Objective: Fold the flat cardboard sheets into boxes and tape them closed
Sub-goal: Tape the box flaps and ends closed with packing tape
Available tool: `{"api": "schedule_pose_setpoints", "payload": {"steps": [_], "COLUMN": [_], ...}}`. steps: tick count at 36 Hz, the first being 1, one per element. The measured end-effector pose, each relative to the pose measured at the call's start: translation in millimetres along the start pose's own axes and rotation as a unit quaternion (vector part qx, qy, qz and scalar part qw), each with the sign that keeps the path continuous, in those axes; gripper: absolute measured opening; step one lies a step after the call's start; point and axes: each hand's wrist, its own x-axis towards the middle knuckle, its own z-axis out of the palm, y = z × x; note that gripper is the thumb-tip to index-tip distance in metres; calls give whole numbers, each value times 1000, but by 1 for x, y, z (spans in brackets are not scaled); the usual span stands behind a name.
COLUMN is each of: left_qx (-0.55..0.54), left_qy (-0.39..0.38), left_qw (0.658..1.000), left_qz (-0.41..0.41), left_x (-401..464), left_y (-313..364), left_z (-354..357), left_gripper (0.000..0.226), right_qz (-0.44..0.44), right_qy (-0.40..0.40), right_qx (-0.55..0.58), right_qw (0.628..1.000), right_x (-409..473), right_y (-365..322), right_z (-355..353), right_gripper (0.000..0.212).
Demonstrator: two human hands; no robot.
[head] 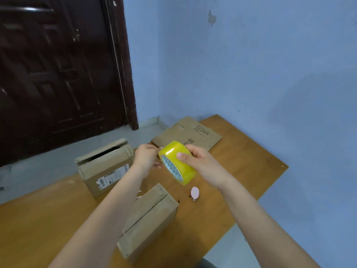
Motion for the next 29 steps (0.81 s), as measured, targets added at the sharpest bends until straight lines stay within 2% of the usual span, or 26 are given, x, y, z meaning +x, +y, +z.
{"api": "schedule_pose_setpoints", "payload": {"steps": [3, 5, 9, 15, 19, 20, 23, 24, 26, 29], "left_qx": [-40, -14, 47, 80, 143, 166, 254, 279, 317, 333], "left_qy": [40, 44, 21, 16, 49, 56, 80, 87, 98, 113], "left_qw": [998, 999, 998, 996, 988, 984, 963, 956, 942, 935], "left_qz": [7, 15, 26, 34, 30, 34, 40, 39, 40, 40], "left_x": [11, 18, 21, 20, 23, 24, 20, 18, 17, 16], "left_y": [3, 2, -11, -40, -64, -71, -89, -94, -105, -120], "left_z": [-18, -28, -30, -32, -22, -19, -10, -7, -2, 4], "left_gripper": [19, 15, 19, 26, 29, 31, 32, 31, 31, 29], "right_qz": [96, 147, 154, 102, 130, 141, 172, 183, 207, 227], "right_qy": [-20, -15, -7, 19, 26, 27, 40, 42, 29, 12], "right_qx": [-56, -86, -89, -36, -20, -30, -80, -92, -103, -114], "right_qw": [994, 985, 984, 994, 991, 989, 981, 978, 972, 967], "right_x": [-6, -11, -19, -33, -36, -36, -35, -36, -37, -35], "right_y": [8, 21, 38, 58, 76, 80, 97, 102, 111, 117], "right_z": [-5, -8, -7, -5, 2, 4, 6, 6, 4, 3], "right_gripper": [48, 53, 64, 40, 42, 43, 71, 70, 63, 37]}}
